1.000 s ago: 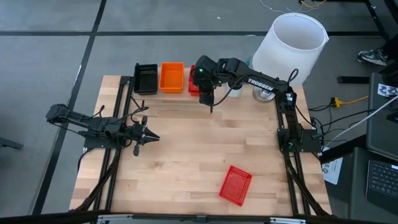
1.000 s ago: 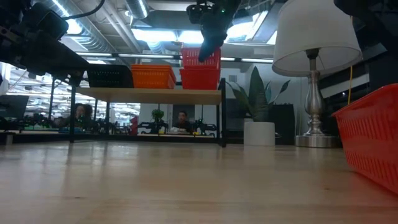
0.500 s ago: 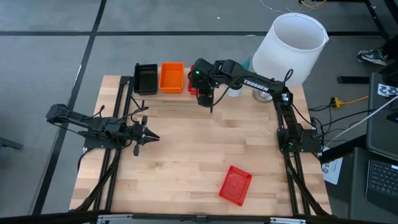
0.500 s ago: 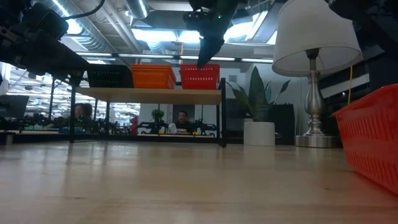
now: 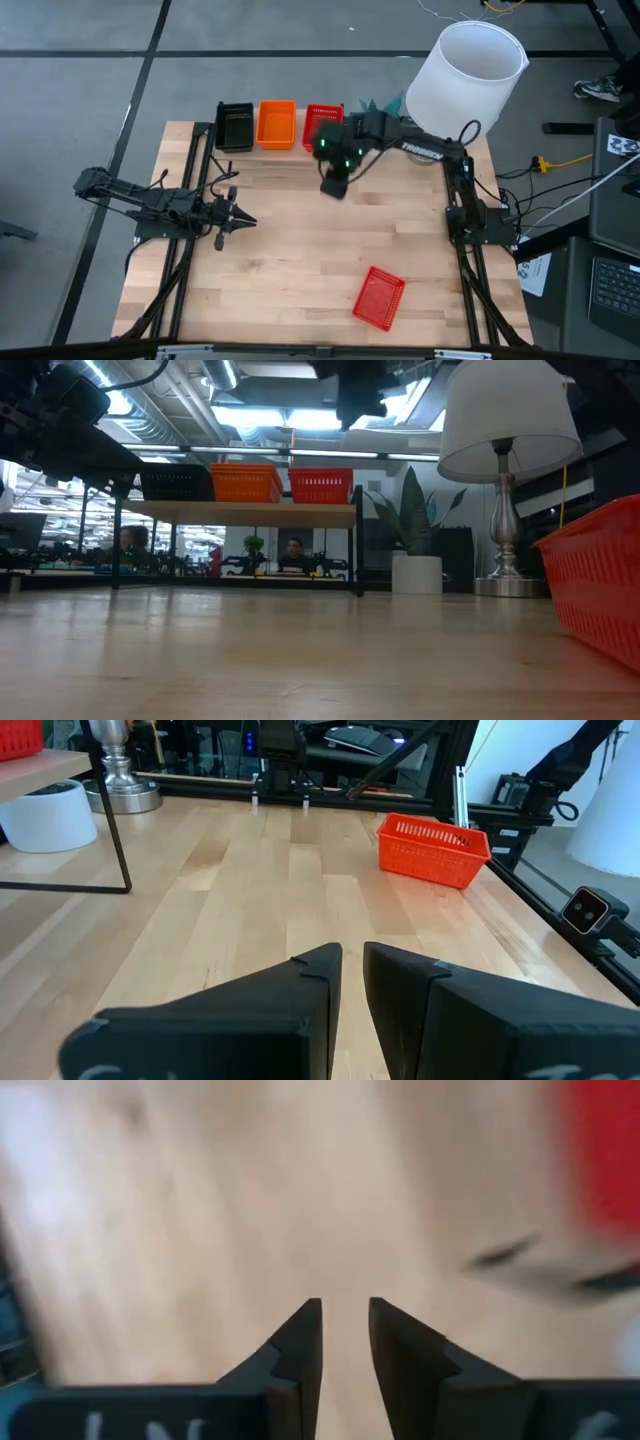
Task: Stack baskets on shelf by color
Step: Stack the red bin on top of the other stacked red bins on the shelf
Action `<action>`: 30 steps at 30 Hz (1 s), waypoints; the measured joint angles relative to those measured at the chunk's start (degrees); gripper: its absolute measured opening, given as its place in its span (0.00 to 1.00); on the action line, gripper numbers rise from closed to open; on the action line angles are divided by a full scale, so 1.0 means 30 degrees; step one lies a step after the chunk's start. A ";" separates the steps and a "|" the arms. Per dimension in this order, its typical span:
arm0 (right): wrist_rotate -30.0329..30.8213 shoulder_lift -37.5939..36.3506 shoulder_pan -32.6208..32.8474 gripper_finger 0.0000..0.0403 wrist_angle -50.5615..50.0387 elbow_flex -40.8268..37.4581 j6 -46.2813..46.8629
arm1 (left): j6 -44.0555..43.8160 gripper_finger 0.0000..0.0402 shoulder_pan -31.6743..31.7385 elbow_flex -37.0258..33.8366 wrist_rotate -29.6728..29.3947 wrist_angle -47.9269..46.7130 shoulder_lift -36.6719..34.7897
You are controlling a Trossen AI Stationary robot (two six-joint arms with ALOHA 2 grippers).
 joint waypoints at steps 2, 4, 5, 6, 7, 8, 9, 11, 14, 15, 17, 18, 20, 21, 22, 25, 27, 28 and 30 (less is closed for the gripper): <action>-0.0422 0.0035 0.1077 0.21 -0.1401 0.0000 0.1598 | 0.0000 0.10 -0.0007 0.0000 -0.0006 0.0003 0.0000; -0.0411 0.0000 0.2327 0.21 -0.1499 -0.0205 0.2625 | 0.0000 0.10 -0.0007 0.0000 -0.0004 0.0003 0.0005; -0.0416 -0.0005 0.3020 0.21 -0.1455 -0.0289 0.2982 | 0.0000 0.10 -0.0004 0.0000 -0.0003 0.0001 0.0000; -0.0416 0.0023 0.3762 0.21 -0.1521 -0.0333 0.3400 | 0.0000 0.10 0.0000 0.0000 -0.0006 0.0007 0.0000; -0.0425 0.0042 0.4503 0.21 -0.1519 -0.0350 0.3865 | 0.0000 0.10 0.0000 0.0000 -0.0002 0.0003 0.0000; -0.0363 0.0039 0.5289 0.21 -0.1506 -0.0350 0.4300 | 0.0000 0.10 0.0000 0.0000 -0.0006 0.0000 0.0001; -0.0115 0.0005 0.6069 0.21 -0.1506 -0.0342 0.4800 | 0.0000 0.10 0.0000 0.0000 0.0001 0.0006 0.0000; 0.1085 -0.0002 0.7625 0.21 -0.1484 -0.0342 0.6110 | 0.0000 0.10 -0.0002 0.0000 -0.0003 0.0005 0.0002; 0.3212 0.0006 0.9932 0.21 -0.1456 -0.0342 0.7982 | 0.0000 0.10 -0.0001 0.0000 -0.0006 0.0000 0.0001; 0.3836 0.0006 1.0659 0.21 -0.1406 -0.0342 0.8457 | 0.0000 0.10 0.0000 0.0000 -0.0006 0.0000 0.0007; 0.4967 0.0075 1.1969 0.21 -0.1064 -0.0342 0.9425 | 0.0000 0.10 -0.0001 0.0000 -0.0005 0.0007 0.0000; 0.5399 0.0124 1.2585 0.21 -0.0804 -0.0342 0.9939 | 0.0000 0.10 0.0000 0.0000 -0.0004 0.0000 0.0005; 0.5863 0.0159 1.3620 0.21 -0.0576 -0.0342 1.1274 | 0.0000 0.10 0.0000 0.0000 -0.0006 0.0007 0.0000; 0.5878 0.0182 1.4032 0.21 -0.0581 -0.0341 1.2255 | 0.0000 0.10 -0.0007 0.0000 -0.0005 0.0007 0.0000; 0.5886 0.0204 1.4393 0.21 -0.0597 -0.0333 1.3385 | 0.0000 0.10 -0.0001 0.0000 -0.0006 0.0007 0.0000; 0.5921 0.0282 1.5269 0.21 -0.0777 -0.0457 1.6541 | 0.0000 0.10 -0.0004 0.0000 -0.0006 0.0007 0.0001; 0.5929 0.0268 1.5743 0.21 -0.0344 -0.0888 1.7297 | 0.0007 0.10 0.0000 0.0000 -0.0006 0.0007 0.0002; 0.5918 0.0272 1.5956 0.21 -0.0256 -0.1108 1.7574 | 0.0055 0.10 -0.0007 0.0000 -0.0002 0.0007 0.0003; 0.5812 0.0282 1.6256 0.23 -0.0260 -0.1715 1.8966 | 0.0066 0.10 -0.0004 0.0000 -0.0002 0.0007 0.0003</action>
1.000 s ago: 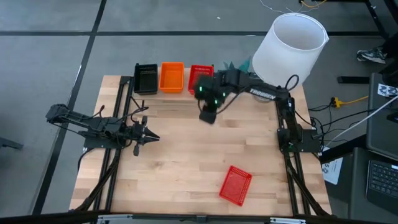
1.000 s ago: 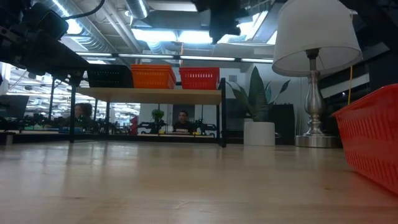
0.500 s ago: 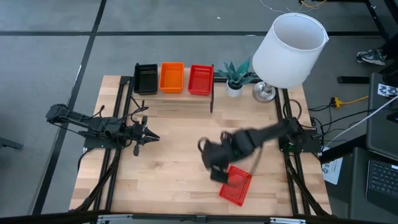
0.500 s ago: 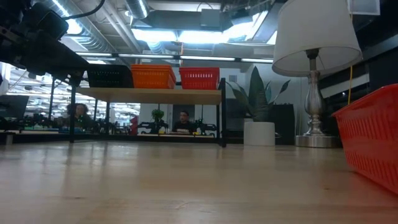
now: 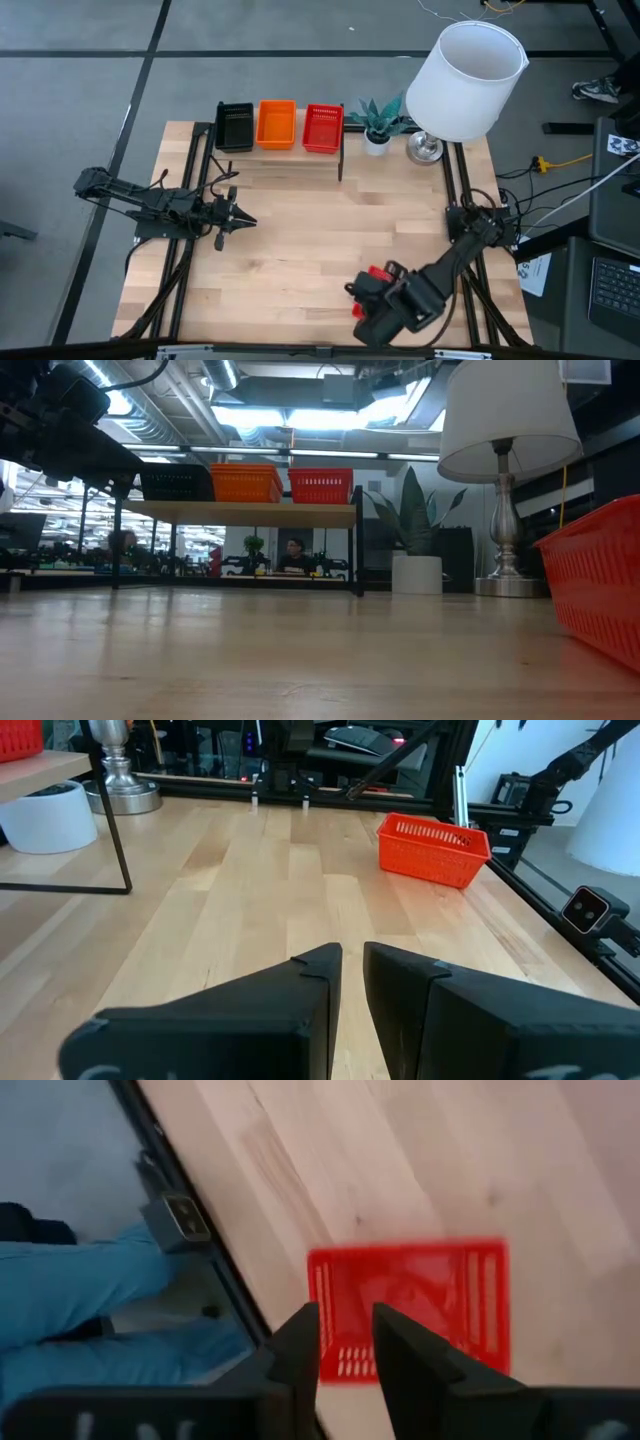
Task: Stack baskets on shelf by color
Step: Stack the red bin on top of the other stacked red bins on the shelf
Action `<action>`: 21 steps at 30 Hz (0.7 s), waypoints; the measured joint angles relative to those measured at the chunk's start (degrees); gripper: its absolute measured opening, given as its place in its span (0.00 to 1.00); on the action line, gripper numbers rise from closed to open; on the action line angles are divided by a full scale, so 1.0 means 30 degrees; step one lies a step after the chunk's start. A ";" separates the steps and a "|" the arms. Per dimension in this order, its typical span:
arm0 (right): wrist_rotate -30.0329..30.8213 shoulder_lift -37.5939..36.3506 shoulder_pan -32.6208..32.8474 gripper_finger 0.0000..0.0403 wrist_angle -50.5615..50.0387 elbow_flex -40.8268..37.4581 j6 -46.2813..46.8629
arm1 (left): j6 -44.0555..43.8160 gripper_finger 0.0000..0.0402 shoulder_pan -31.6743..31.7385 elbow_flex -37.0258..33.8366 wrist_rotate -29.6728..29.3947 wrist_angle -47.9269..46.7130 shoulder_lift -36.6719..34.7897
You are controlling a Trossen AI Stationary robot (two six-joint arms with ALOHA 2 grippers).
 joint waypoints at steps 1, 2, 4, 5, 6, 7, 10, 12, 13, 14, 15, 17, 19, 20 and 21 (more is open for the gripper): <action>-0.0327 -0.0007 0.0073 0.25 0.0021 -0.0389 0.0660 | 0.0000 0.10 0.0003 0.0000 -0.0003 0.0000 -0.0003; -0.0766 -0.0007 0.0113 0.28 0.0027 -0.0791 0.1207 | 0.0000 0.10 -0.0002 0.0000 -0.0004 0.0000 0.0003; -0.1359 -0.0007 0.0159 0.34 0.0184 -0.1704 0.1869 | 0.0000 0.10 -0.0002 0.0000 0.0002 0.0000 0.0003; -0.1496 -0.0007 0.0156 0.37 0.0489 -0.2192 0.1898 | 0.0000 0.10 0.0003 0.0000 -0.0003 0.0001 -0.0001; -0.1486 -0.0015 0.0159 0.41 0.1025 -0.2763 0.1904 | 0.0000 0.10 0.0000 0.0000 0.0003 0.0000 -0.0003; -0.1498 -0.0015 0.0153 0.44 0.1527 -0.3322 0.1894 | 0.0000 0.10 -0.0003 0.0000 -0.0004 0.0007 -0.0003; -0.2089 -0.0007 0.0159 0.52 0.3639 -0.5037 0.1889 | -0.0015 0.10 -0.0003 0.0000 -0.0004 0.0007 0.0000; -0.3267 -0.0007 0.0152 0.55 0.5775 -0.6195 0.1894 | -0.0007 0.10 0.0004 0.0000 -0.0004 0.0001 -0.0003; -0.3954 0.0000 0.0152 0.56 0.6874 -0.6742 0.1878 | -0.0007 0.10 0.0001 0.0000 -0.0004 0.0007 -0.0002; -0.4482 0.0000 0.0159 0.57 0.8037 -0.7273 0.1907 | -0.0007 0.10 0.0004 0.0000 0.0003 0.0007 -0.0003; -0.4945 0.0000 0.0163 0.57 0.9275 -0.7755 0.2007 | -0.0007 0.10 -0.0003 0.0000 -0.0004 0.0007 -0.0003; -0.5449 0.0000 0.0260 0.56 1.1376 -0.8624 0.2463 | -0.0007 0.10 0.0001 0.0000 -0.0001 0.0007 -0.0003; -0.5414 0.0000 0.0347 0.55 1.2037 -0.9243 0.2929 | -0.0007 0.10 0.0003 0.0000 0.0002 0.0007 0.0003; -0.5412 0.0000 0.0403 0.54 1.2139 -0.9510 0.3277 | -0.0007 0.10 -0.0003 0.0000 0.0000 0.0007 0.0000; -0.5413 0.0000 0.0448 0.54 1.2042 -0.9772 0.3620 | -0.0007 0.10 0.0001 0.0000 0.0001 0.0007 -0.0001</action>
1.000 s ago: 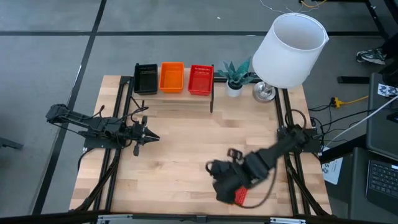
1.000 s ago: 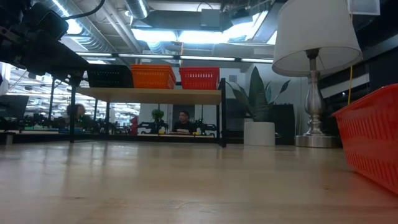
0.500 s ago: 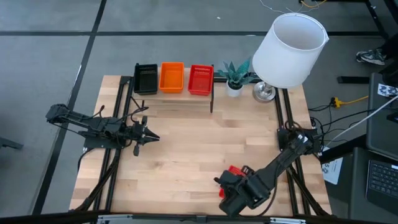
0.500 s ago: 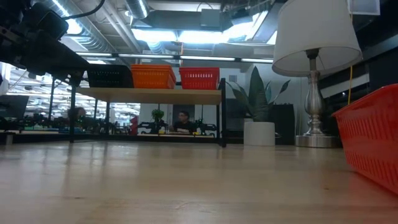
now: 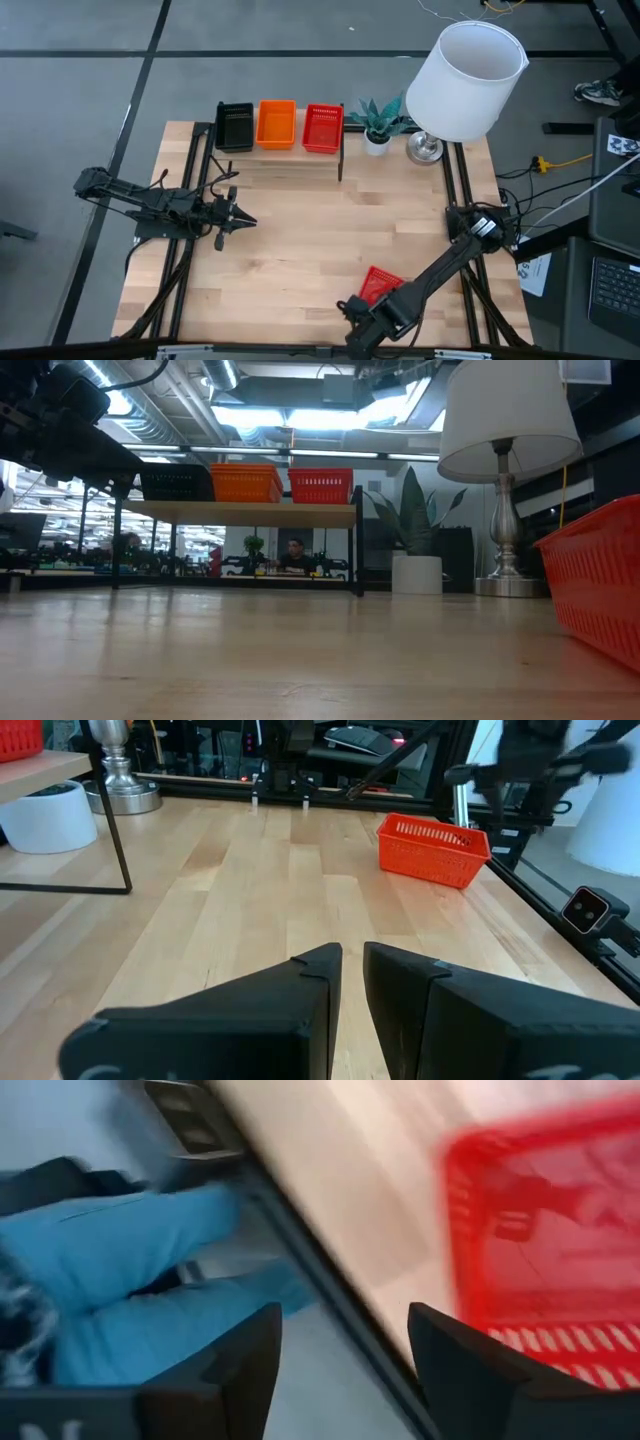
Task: Stack baskets on shelf by color
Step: Stack the red bin on top of the other stacked red bins on the shelf
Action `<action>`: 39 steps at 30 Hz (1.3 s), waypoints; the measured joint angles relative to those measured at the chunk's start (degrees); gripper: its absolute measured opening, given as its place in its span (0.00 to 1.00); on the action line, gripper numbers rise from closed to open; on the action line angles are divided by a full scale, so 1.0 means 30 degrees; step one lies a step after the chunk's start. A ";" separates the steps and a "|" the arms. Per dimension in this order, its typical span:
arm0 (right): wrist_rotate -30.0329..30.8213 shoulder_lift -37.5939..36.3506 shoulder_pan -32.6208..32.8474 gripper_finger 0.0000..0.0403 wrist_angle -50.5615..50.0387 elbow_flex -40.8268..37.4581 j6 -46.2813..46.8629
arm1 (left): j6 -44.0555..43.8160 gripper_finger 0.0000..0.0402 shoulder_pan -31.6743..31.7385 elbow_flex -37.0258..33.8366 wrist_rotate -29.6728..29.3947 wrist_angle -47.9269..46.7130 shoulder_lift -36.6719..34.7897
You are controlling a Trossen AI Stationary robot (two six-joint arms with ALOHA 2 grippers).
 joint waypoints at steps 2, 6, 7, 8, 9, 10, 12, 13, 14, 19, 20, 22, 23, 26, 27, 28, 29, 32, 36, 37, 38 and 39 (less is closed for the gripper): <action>-0.0025 0.0000 0.0066 0.52 -0.0788 -0.0303 0.0319 | 0.0000 0.10 -0.0001 0.0000 -0.0001 0.0000 0.0002; -0.0003 -0.0015 0.0075 0.50 -0.1225 -0.0294 0.0258 | 0.0000 0.10 0.0003 0.0000 -0.0005 0.0000 -0.0002; 0.0094 -0.0015 0.0075 0.49 -0.1446 -0.0294 0.0254 | 0.0000 0.10 -0.0003 0.0000 -0.0004 0.0000 -0.0002; 0.0234 -0.0015 0.0075 0.49 -0.1643 -0.0294 0.0244 | 0.0000 0.10 0.0003 0.0000 0.0000 -0.0005 -0.0002; 0.0420 -0.0015 0.0075 0.49 -0.1755 -0.0294 0.0237 | 0.0000 0.10 0.0003 0.0000 0.0002 0.0000 -0.0002; 0.0585 0.0057 0.0075 0.48 -0.1793 -0.0300 0.0216 | 0.0000 0.10 0.0003 0.0000 0.0002 0.0000 0.0002; 0.0688 0.0202 0.0105 0.48 -0.1835 -0.0333 0.0200 | 0.0000 0.10 0.0003 0.0000 -0.0004 -0.0006 0.0004; 0.0733 0.0370 0.0105 0.48 -0.1888 -0.0338 0.0195 | 0.0006 0.10 -0.0003 0.0000 -0.0004 -0.0001 -0.0002; 0.0745 0.0501 0.0105 0.48 -0.1820 -0.0338 0.0195 | 0.0000 0.10 0.0003 0.0000 0.0002 0.0000 0.0005; 0.0630 0.1577 0.0119 0.48 -0.2018 -0.0338 -0.0139 | 0.0003 0.10 0.0003 0.0000 -0.0001 0.0000 0.0005; 0.0467 0.1793 0.0119 0.48 -0.2024 -0.0338 -0.0238 | 0.0007 0.10 0.0003 0.0000 0.0002 0.0000 0.0000; 0.0393 0.2132 0.0119 0.48 -0.2022 -0.0338 -0.0122 | 0.0000 0.10 0.0003 0.0000 -0.0005 -0.0007 0.0005; 0.0382 0.2268 0.0117 0.48 -0.2020 -0.0338 0.0081 | 0.0000 0.10 0.0002 0.0000 -0.0004 0.0000 -0.0002; 0.0348 0.2518 0.0112 0.44 -0.2018 -0.0338 0.0187 | 0.0000 0.10 0.0000 0.0000 0.0002 0.0000 0.0001; 0.0334 0.2553 0.0112 0.41 -0.2018 -0.0338 0.0192 | 0.0000 0.10 0.0003 0.0000 -0.0005 0.0004 0.0005; 0.0328 0.2572 0.0112 0.38 -0.2018 -0.0338 0.0192 | 0.0000 0.10 0.0003 0.0000 0.0000 0.0000 0.0005; 0.0314 0.2572 0.0112 0.33 -0.2011 -0.0338 0.0214 | 0.0007 0.10 0.0003 0.0000 -0.0005 0.0000 -0.0001; 0.0261 0.2579 0.0112 0.14 -0.2080 -0.0189 0.0249 | 0.0000 0.10 0.0003 0.0000 0.0002 0.0000 -0.0002; 0.0173 0.2543 0.0041 0.03 -0.2304 0.0686 0.0236 | 0.0000 0.10 0.0000 0.0000 -0.0001 0.0000 0.0005; 0.0253 0.2544 0.0008 0.02 -0.2488 0.1008 0.0229 | 0.0000 0.10 0.0003 0.0000 0.0002 0.0000 0.0005; 0.0437 0.2550 -0.0019 0.01 -0.2761 0.1382 0.0207 | 0.0000 0.10 0.0002 0.0000 0.0000 0.0000 0.0004; 0.0732 0.2557 -0.0074 0.01 -0.2956 0.1803 0.0164 | 0.0000 0.10 -0.0004 0.0000 0.0001 0.0000 0.0005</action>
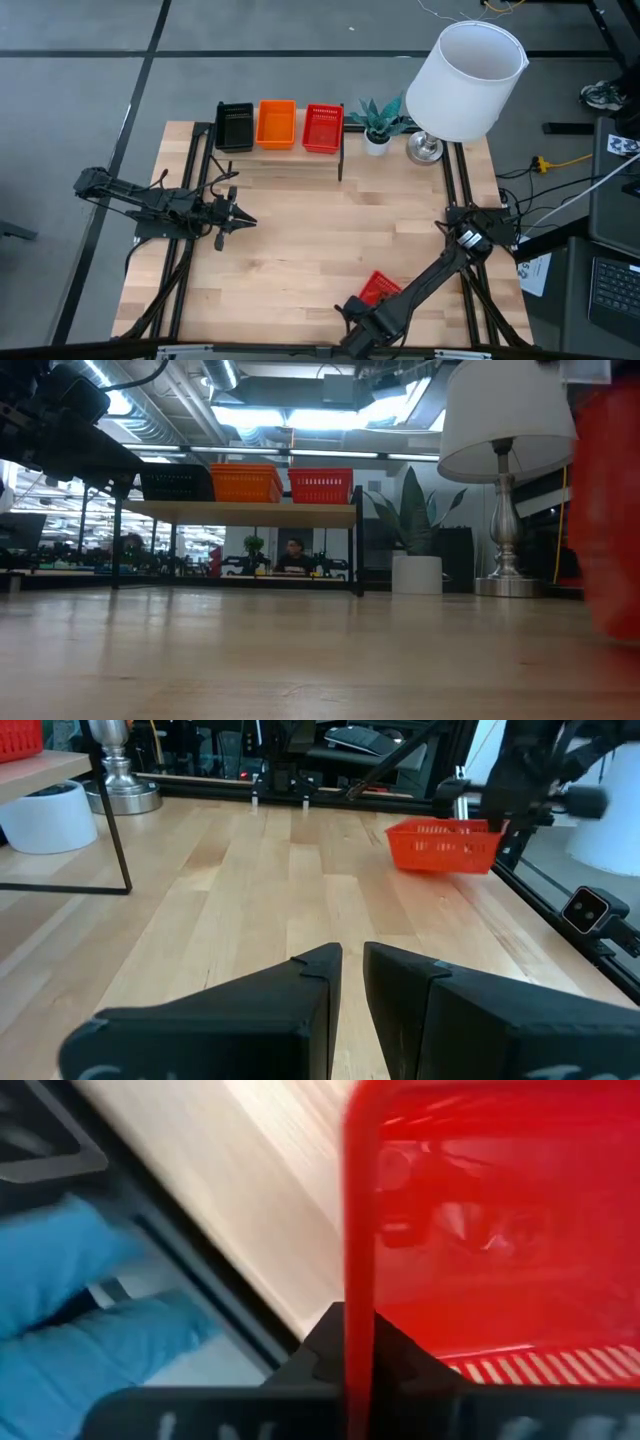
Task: Stack baskets on shelf by color
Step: Stack the red bin on top of the other stacked red bins on the shelf
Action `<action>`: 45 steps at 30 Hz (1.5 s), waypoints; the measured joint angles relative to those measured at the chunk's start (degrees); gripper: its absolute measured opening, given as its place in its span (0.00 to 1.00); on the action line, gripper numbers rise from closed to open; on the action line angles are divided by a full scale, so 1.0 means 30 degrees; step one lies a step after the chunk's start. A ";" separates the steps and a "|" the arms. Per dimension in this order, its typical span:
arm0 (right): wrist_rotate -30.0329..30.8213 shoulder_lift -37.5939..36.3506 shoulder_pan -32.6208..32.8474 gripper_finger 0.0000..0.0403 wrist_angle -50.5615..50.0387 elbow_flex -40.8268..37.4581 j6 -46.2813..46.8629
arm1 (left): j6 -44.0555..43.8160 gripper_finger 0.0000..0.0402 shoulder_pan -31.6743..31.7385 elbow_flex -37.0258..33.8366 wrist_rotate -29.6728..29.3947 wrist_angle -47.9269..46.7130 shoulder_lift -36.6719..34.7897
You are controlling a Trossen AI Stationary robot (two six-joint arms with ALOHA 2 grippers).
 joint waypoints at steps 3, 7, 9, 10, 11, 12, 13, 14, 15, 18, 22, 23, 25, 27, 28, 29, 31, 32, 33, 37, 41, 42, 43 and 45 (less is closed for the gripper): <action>0.0687 0.0036 -0.0305 0.00 -0.1459 0.1837 -0.0601 | 0.0000 0.10 0.0006 0.0000 -0.0004 0.0000 -0.0006; 0.3217 0.0036 -0.0871 0.00 -0.3379 0.4958 -0.2642 | 0.0000 0.10 0.0007 0.0000 -0.0006 0.0000 0.0000; 0.5300 0.0036 -0.1256 0.00 -0.3726 0.6579 -0.4618 | 0.0003 0.10 0.0007 0.0000 0.0001 0.0000 -0.0001; 0.6571 0.0031 -0.1450 0.00 -0.3614 0.7351 -0.5781 | 0.0000 0.10 0.0007 0.0000 0.0001 0.0000 0.0000; 0.7964 0.0029 -0.1631 0.00 -0.3638 0.8075 -0.7125 | 0.0006 0.10 0.0006 0.0000 -0.0007 0.0000 0.0000; 0.9500 0.0029 -0.1830 0.00 -0.3610 0.8775 -0.8657 | 0.0007 0.10 0.0000 0.0000 -0.0007 0.0000 -0.0004; 1.1028 0.0026 -0.2032 0.00 -0.3422 0.9366 -1.0264 | 0.0004 0.10 0.0004 0.0000 0.0001 0.0000 -0.0002; 1.2558 0.0010 -0.2240 0.00 -0.3016 0.9820 -1.1918 | 0.0007 0.10 0.0002 0.0000 -0.0001 -0.0002 -0.0004; 1.4013 -0.0072 -0.2458 0.00 -0.2359 0.9909 -1.3615 | 0.0007 0.10 0.0006 0.0000 -0.0007 0.0000 -0.0007; 1.6930 -0.0440 -0.3316 0.00 0.0234 0.9530 -1.9149 | 0.0012 0.10 0.0000 0.0000 0.0000 -0.0006 -0.0007; 1.6600 -0.0452 -0.5244 0.00 0.2816 0.9545 -2.4512 | 0.0159 0.10 0.0006 0.0000 -0.0007 -0.0007 -0.0007; 1.5970 -0.0452 -0.5814 0.00 0.3369 0.9545 -2.5488 | 0.0160 0.10 0.0005 0.0000 -0.0001 -0.0007 0.0000; 1.4600 -0.0448 -0.7044 0.00 0.4209 0.9545 -2.6849 | 0.0160 0.10 0.0006 0.0000 -0.0007 -0.0007 -0.0007; 1.3611 -0.0452 -0.8275 0.00 0.4583 0.9545 -2.7911 | 0.0160 0.10 0.0006 0.0000 -0.0002 -0.0007 -0.0006; 1.3449 -0.0452 -0.8870 0.00 0.4639 0.9545 -2.8386 | 0.0160 0.10 0.0007 0.0000 -0.0007 -0.0007 -0.0005; 1.3464 -0.0452 -0.9448 0.00 0.4606 0.9545 -2.8840 | 0.0160 0.10 0.0007 0.0000 -0.0007 -0.0007 -0.0007; 1.3450 -0.0481 -1.0661 0.00 0.4281 0.9545 -2.9501 | 0.0167 0.10 0.0007 0.0000 -0.0007 -0.0007 -0.0007; 1.3384 -0.0482 -1.1208 0.00 0.4083 0.9546 -2.9661 | 0.0167 0.10 0.0007 0.0000 -0.0007 -0.0007 0.0000; 1.3280 -0.0488 -1.1749 0.00 0.3828 0.9645 -2.9869 | 0.0168 0.10 0.0004 0.0000 -0.0007 -0.0010 -0.0004; 1.2664 -0.0987 -1.3517 0.00 0.1905 0.9774 -2.9900 | 0.0168 0.10 0.0007 0.0000 -0.0007 -0.0068 -0.0007; 0.9793 -0.1829 -1.5020 0.00 -0.1325 0.9762 -2.8246 | 0.0175 0.10 0.0007 0.0000 -0.0007 -0.0102 0.0000; 0.9139 -0.1950 -1.5346 0.00 -0.2133 0.9753 -2.7890 | 0.0168 0.10 0.0007 0.0000 -0.0005 -0.0127 0.0000; 0.8879 -0.2032 -1.5592 0.00 -0.2792 0.9756 -2.7790 | 0.0175 0.10 0.0007 0.0000 -0.0007 -0.0138 -0.0002; 0.8593 -0.2179 -1.5994 0.00 -0.4027 0.9806 -2.7765 | 0.0175 0.10 0.0004 0.0000 -0.0007 -0.0138 0.0000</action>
